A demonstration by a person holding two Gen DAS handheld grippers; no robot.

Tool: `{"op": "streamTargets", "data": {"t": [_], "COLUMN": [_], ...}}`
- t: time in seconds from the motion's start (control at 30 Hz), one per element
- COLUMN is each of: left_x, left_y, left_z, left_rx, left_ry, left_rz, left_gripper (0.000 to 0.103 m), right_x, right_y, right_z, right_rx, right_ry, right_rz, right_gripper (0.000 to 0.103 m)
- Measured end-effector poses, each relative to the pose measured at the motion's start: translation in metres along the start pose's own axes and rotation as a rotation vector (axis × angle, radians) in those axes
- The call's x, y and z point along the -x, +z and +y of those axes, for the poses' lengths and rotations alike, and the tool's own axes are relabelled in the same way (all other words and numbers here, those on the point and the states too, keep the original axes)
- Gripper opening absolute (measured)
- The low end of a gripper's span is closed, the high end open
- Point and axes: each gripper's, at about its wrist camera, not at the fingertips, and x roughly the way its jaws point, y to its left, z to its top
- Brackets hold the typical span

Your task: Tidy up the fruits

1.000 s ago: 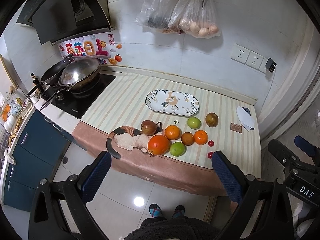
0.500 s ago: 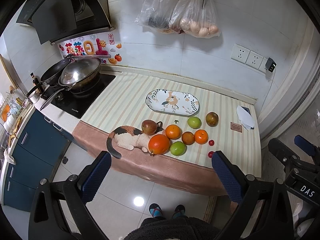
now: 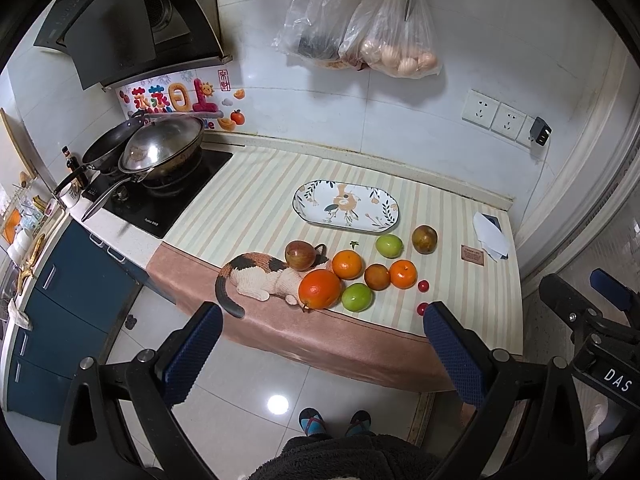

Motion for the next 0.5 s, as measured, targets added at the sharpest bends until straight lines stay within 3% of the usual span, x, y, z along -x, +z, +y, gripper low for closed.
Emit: {"op": "streamTargets", "data": {"t": [0.5], "left_x": [0.0], "left_y": [0.0021], "left_z": [0.0028], "left_rx": [0.003], "left_ry": [-0.002], "left_rz": [0.0], "left_gripper": [0.103], "right_x": [0.0029], "right_y": [0.0018], "right_z": [0.0018], "right_rx": [-0.002], "right_ry": [0.004], "right_rz": [-0.007], "right_gripper": [0.103]}}
